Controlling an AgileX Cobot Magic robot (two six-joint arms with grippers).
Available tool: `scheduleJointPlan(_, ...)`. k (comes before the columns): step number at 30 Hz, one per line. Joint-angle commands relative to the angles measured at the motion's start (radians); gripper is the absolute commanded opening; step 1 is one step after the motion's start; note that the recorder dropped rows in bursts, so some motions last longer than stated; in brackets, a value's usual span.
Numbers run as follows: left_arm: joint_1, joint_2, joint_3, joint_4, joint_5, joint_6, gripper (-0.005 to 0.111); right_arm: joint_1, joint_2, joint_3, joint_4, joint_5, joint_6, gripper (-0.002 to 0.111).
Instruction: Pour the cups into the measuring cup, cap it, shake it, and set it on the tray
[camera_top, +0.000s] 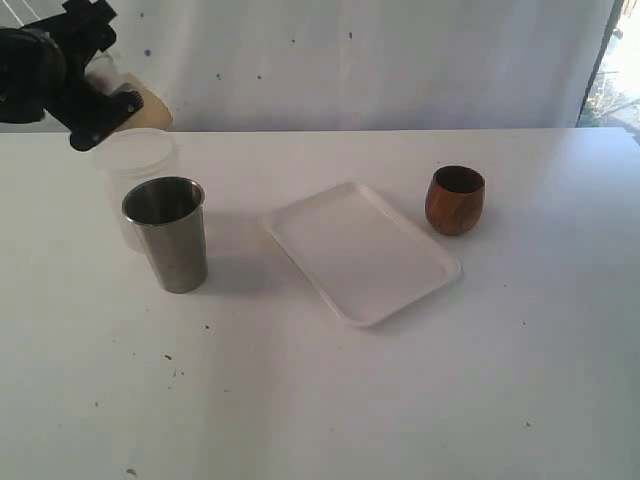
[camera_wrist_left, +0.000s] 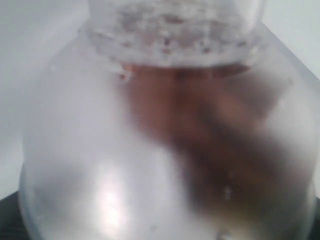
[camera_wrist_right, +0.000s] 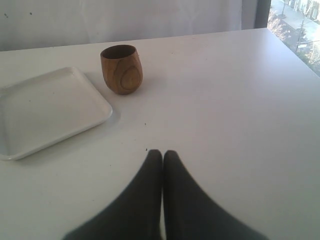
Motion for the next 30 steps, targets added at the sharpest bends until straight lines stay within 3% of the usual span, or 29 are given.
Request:
scheduleJointPlan(1,-0.004,-0.018,-0.011,0.02,0.058,0.001,0.0,-0.006,-0.005,0.007,-0.009,-0.003,0.005,0.0)
scheduleJointPlan(30,-0.013,-0.018,-0.007,0.02,0.105,-0.064,0.0,-0.006,-0.005,0.007,-0.009,-0.003,0.005,0.0)
